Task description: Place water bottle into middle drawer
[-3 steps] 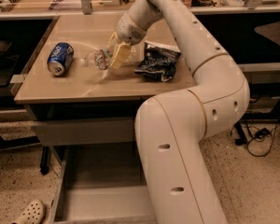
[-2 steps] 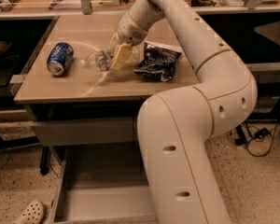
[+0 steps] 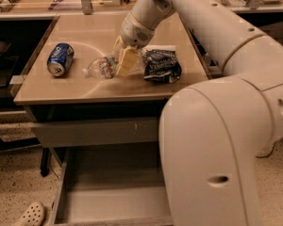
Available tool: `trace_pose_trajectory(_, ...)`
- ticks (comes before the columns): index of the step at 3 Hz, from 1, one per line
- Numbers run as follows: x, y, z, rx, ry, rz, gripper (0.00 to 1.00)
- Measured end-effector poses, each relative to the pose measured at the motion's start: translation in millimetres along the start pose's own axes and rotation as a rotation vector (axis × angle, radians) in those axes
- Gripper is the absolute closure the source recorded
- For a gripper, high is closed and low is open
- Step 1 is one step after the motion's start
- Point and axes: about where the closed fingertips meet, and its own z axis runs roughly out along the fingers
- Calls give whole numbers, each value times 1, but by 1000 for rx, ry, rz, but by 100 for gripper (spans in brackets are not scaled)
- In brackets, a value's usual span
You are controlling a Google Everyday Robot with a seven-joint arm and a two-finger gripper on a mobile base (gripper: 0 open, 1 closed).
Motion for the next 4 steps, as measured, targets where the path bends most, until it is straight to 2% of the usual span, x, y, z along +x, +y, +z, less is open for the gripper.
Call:
trace_pose_trajectory(2,4,68,-5,-18,50,38,100)
trace_pose_trajectory(4,15,109,-1,-34,55,79,100)
